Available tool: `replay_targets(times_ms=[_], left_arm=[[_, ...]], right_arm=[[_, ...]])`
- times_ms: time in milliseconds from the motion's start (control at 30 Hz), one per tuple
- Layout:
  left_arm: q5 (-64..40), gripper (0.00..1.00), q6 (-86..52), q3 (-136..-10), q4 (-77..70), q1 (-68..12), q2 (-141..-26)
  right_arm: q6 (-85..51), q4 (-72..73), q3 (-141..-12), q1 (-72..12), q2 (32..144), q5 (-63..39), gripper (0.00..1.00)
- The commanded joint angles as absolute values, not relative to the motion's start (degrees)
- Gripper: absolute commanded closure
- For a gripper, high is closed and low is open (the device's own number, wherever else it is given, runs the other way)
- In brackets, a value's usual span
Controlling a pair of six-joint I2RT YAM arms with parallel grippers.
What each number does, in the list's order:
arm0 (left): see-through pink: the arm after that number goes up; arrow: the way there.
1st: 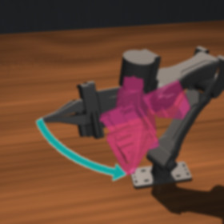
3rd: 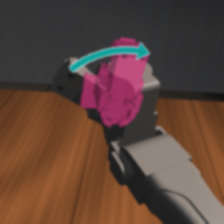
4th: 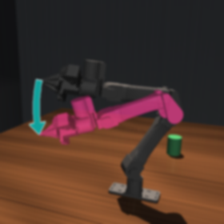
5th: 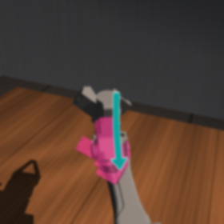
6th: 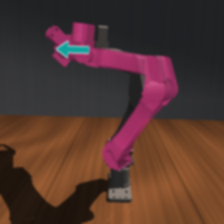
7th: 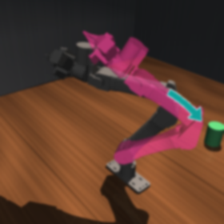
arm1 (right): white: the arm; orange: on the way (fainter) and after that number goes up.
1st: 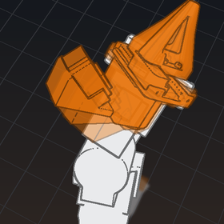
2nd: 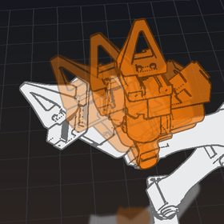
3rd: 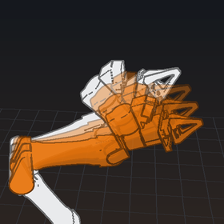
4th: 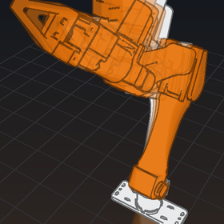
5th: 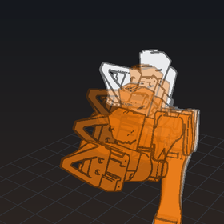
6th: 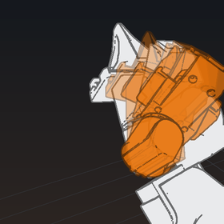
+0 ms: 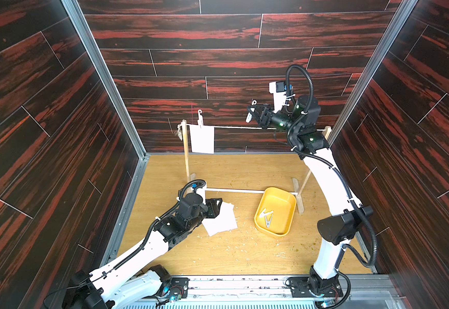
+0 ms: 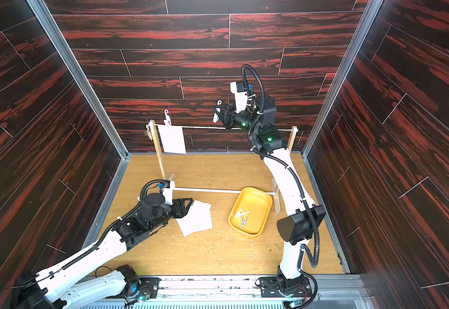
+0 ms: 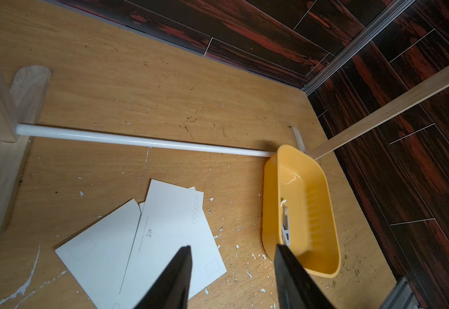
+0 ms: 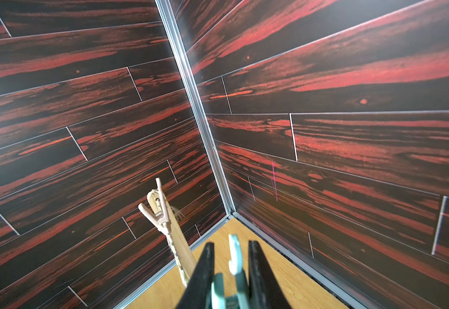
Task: Remove the postcards from the strings
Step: Place the postcard on the postcard, then place the clamp in the storage box.
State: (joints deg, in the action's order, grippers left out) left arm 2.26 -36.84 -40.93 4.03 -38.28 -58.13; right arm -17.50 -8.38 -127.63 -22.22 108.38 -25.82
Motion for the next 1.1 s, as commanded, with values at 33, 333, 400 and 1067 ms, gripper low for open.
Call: replay_targets(times_ms=[33,333,400,1067], left_arm=[[1.28,0.46,-35.98,-41.68,1.93,-38.78,-58.01],[-2.10,0.46,-34.41,-41.22,-2.46,-39.63,-56.95],[-2.88,0.46,-33.92,-41.49,-3.44,-39.79,-57.13],[-2.65,0.46,-32.96,-40.13,-7.18,-42.19,-61.44]], right_arm=[[-16.27,-6.37,-124.66,-22.41,103.49,-24.53,0.78],[-16.26,-0.67,-105.91,-22.41,89.16,-24.83,0.77],[-16.49,1.19,-99.78,-22.41,84.92,-24.21,0.76],[-22.40,4.86,-43.77,-22.41,53.06,-12.42,0.75]])
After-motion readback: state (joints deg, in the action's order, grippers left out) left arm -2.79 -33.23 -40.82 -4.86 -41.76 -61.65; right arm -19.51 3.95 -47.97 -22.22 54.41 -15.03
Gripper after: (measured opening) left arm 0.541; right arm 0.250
